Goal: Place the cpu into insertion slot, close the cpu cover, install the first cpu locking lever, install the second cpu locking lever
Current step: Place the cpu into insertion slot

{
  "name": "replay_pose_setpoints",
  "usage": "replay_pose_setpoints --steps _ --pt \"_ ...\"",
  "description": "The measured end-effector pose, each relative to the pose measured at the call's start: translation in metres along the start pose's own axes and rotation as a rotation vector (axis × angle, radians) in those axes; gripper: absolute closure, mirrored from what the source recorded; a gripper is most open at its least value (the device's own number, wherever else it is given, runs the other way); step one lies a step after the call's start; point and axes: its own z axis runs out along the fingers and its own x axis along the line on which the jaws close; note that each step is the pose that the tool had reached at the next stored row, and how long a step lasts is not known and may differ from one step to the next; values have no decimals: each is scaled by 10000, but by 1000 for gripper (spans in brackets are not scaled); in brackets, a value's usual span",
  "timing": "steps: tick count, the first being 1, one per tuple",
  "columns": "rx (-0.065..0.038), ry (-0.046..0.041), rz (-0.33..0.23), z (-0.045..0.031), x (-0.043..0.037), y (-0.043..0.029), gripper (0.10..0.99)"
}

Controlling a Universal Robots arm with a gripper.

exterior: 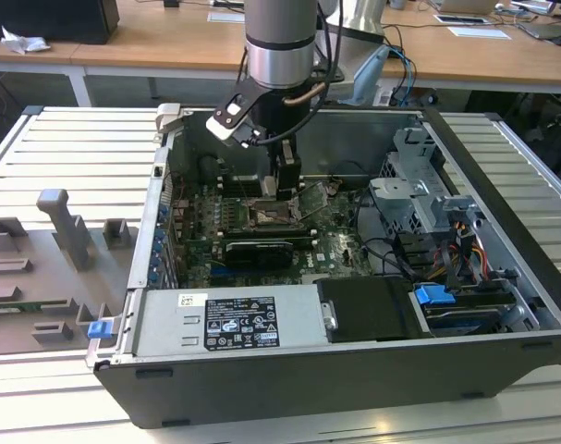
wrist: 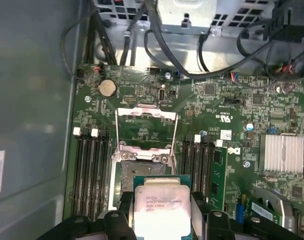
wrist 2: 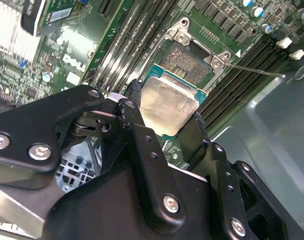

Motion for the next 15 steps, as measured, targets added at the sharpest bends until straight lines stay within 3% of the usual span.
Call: replay_pose_setpoints --steps 6,15 --pt "12 -22 287 102 16 -5 545" --pt "42 -23 322 168 17 -11 545"
